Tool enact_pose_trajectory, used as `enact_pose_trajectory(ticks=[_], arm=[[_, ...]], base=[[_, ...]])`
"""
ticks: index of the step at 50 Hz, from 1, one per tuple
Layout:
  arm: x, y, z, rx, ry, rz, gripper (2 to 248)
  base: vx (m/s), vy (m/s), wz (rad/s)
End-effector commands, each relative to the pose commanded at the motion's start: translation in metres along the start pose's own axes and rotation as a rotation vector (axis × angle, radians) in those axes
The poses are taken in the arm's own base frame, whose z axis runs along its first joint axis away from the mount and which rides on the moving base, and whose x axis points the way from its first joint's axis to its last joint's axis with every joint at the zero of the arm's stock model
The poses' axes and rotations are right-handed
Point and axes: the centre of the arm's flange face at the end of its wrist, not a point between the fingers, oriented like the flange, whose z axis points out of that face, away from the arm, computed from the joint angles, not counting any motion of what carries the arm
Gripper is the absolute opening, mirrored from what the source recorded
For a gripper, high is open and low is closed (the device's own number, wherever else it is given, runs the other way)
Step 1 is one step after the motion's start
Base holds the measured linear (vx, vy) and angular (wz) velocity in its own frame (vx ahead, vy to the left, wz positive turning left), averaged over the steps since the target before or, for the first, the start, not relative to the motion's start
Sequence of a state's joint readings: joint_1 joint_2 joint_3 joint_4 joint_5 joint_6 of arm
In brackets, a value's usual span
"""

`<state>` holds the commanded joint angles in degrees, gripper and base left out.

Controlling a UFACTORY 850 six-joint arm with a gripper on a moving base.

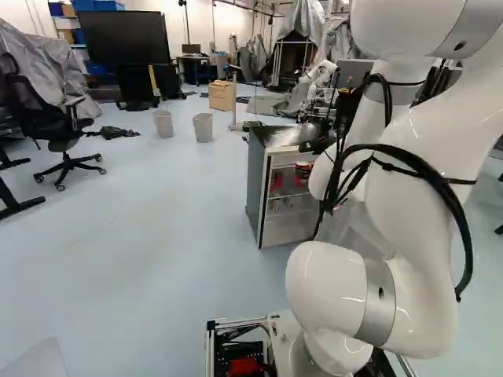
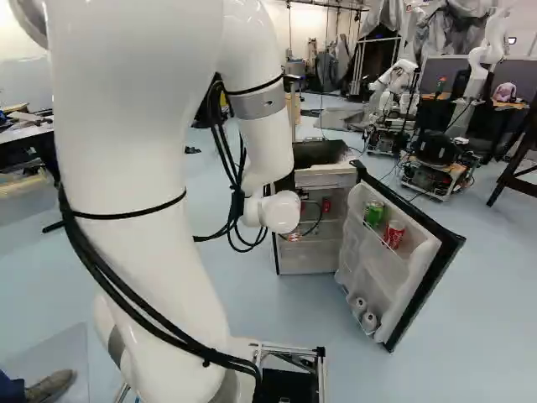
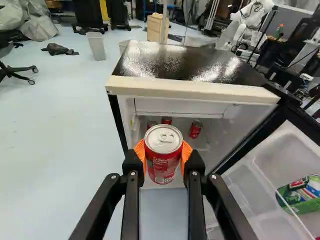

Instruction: Grab a drink from the fridge

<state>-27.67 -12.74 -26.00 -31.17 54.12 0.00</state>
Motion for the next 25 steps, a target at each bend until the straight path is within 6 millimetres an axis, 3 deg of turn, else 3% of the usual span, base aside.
enact_pose_trajectory(ticks=[25], arm=[[0.023,0.001,-0.013,-0.031,0.056,-0.017,90]], base=[[0.0,0.0,0.0]])
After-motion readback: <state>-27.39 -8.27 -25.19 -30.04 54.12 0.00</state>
